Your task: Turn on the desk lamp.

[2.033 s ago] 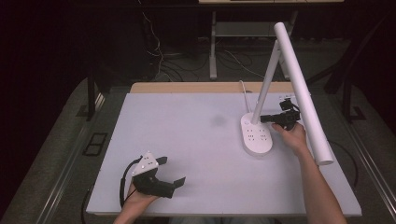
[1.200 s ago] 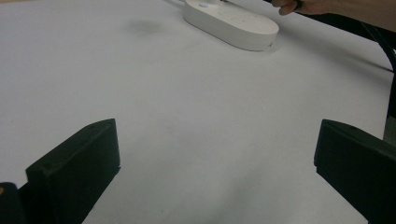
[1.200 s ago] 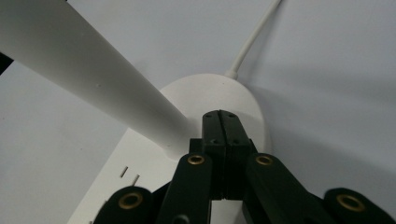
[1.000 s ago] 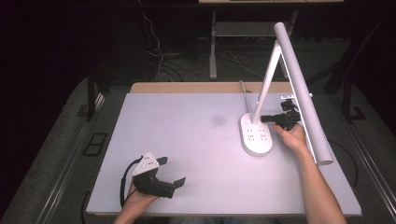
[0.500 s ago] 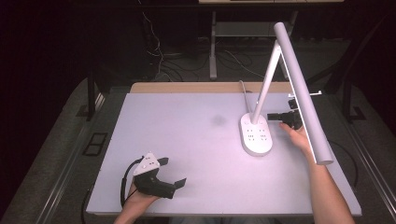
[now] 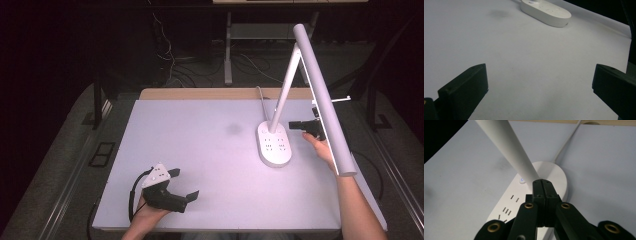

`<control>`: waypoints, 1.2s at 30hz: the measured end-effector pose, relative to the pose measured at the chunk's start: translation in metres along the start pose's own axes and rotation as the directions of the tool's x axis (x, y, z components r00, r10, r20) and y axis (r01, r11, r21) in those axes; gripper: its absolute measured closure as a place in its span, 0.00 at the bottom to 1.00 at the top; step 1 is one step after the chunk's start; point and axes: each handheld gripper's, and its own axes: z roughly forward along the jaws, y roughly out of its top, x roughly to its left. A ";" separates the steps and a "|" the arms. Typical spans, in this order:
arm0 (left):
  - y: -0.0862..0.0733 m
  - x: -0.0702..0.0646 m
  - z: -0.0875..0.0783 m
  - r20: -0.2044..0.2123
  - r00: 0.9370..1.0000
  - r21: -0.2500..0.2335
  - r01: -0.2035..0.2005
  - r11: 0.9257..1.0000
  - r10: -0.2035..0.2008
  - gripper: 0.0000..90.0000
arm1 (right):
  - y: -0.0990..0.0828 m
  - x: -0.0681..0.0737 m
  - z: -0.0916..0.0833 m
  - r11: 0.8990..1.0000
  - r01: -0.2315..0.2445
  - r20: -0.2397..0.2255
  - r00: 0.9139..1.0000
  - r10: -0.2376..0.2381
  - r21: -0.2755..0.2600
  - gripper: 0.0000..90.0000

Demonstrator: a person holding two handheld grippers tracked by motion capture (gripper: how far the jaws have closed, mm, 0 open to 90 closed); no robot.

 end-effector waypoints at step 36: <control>0.002 0.001 -0.001 -0.008 1.000 -0.020 0.003 1.000 -0.003 0.00 | -0.050 0.065 -0.037 0.998 0.029 -0.054 0.998 -0.033 -0.059 0.00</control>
